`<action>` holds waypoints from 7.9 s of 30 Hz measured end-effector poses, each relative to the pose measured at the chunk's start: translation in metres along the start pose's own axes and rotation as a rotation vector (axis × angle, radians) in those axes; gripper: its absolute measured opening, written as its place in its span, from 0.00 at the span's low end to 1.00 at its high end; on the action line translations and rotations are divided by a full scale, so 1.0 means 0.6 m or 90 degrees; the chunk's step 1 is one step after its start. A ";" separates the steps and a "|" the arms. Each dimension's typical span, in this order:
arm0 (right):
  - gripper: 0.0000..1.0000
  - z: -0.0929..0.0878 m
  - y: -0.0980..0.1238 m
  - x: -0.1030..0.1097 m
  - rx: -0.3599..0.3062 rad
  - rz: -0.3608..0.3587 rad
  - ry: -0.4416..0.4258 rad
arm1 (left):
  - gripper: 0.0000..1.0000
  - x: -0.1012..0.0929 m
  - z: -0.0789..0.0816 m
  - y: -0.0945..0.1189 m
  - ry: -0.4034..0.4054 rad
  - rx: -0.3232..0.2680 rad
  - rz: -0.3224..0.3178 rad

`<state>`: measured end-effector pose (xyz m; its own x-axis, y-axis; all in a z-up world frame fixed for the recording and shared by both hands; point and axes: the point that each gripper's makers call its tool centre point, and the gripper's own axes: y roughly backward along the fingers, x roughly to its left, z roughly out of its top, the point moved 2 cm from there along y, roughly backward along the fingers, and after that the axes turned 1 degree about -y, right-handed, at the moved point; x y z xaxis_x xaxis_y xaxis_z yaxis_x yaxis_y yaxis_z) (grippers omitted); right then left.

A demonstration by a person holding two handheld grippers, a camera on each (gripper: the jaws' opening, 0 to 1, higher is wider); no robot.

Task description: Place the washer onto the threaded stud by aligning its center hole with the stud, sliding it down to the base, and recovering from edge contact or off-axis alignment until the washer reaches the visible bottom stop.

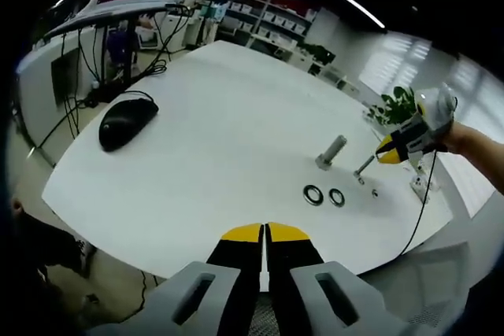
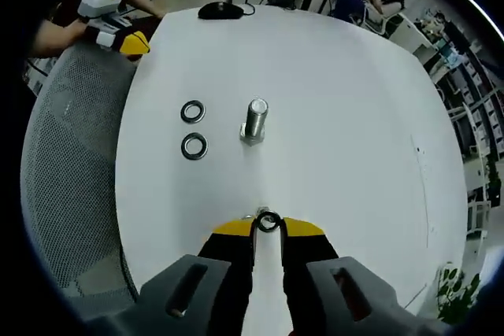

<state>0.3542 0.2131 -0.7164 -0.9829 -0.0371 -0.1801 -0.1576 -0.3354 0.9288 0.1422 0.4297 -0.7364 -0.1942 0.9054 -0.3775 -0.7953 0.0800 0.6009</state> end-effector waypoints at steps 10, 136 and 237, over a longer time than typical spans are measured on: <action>0.13 0.000 -0.018 -0.002 0.014 0.011 0.011 | 0.00 0.001 0.001 0.001 -0.002 -0.003 0.003; 0.14 -0.043 -0.053 0.062 -0.028 0.020 -0.155 | 0.00 0.010 0.003 0.000 0.006 -0.013 0.002; 0.22 -0.022 -0.089 0.005 0.068 0.076 -0.086 | 0.00 0.014 0.003 -0.004 0.005 -0.011 0.001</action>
<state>0.3607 0.2182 -0.7706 -0.9979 0.0588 -0.0278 -0.0409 -0.2341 0.9714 0.1435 0.4375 -0.7398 -0.2001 0.9019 -0.3827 -0.8046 0.0716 0.5895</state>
